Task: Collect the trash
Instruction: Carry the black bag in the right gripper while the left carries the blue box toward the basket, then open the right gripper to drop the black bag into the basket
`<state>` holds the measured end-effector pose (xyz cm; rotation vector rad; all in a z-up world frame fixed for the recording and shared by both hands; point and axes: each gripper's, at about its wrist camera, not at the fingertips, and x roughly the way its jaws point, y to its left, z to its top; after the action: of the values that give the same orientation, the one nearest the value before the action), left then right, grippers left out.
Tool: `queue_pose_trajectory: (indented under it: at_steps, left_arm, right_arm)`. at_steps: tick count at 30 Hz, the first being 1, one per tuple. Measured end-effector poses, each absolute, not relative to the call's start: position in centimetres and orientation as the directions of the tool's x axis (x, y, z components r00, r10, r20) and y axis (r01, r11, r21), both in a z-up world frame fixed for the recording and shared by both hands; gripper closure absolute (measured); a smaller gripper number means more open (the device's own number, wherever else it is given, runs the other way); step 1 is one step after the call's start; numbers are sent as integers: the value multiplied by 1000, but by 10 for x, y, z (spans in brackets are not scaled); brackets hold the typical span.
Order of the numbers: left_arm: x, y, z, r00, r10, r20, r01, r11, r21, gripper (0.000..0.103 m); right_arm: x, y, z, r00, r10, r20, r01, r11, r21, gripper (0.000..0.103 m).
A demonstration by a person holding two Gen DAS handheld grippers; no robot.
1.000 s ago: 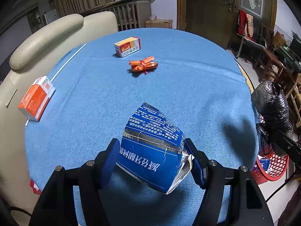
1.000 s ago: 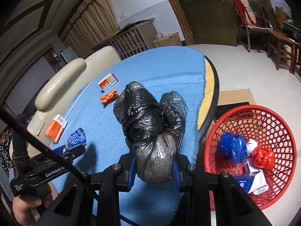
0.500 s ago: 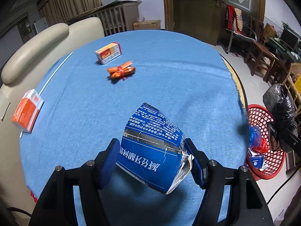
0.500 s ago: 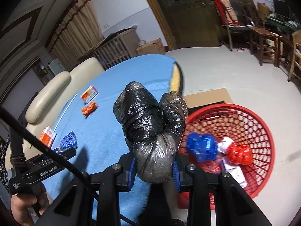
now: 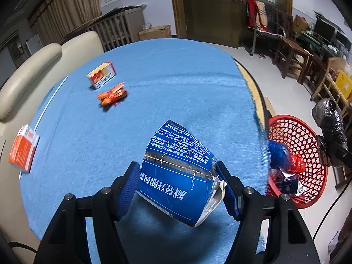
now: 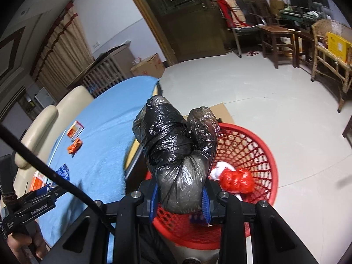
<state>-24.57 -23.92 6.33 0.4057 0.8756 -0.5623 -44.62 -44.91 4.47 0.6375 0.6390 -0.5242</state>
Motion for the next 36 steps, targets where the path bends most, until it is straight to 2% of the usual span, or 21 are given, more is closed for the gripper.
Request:
queue_pose_trajectory:
  at_steps: [23,25,26,28,30,36]
  left_arm:
    - [-272,-302,58,494,-292,-819,687,708,163,33]
    - [-273,-305,58,492,-292,-820,691,704,164,33]
    - [-273,-306,57,490,-293,-821,694,701,164,33]
    - [-275,-309,57,486,-296,-823,701,695,163,33]
    - [-275,-312,57,483,-301,-822,706,689,162,33]
    - [-288,-331,55,448,-334,-830,746,651,141,33]
  right_arm:
    - [-455,-488,16,654,-230,-720,659,641,393,70]
    - [-452,-491,12,649,-219,-729,663,633,400,67]
    - [-450,-493,11,647,-206,-734,662,630,406,65]
    - [-445,-497,4,636,-168,-753,659,626,418,18]
    - [-447,-497,5,621,-202,-758,680,620,391,16]
    - [-475,-508,17,658,-256,-708,696,566,442,16]
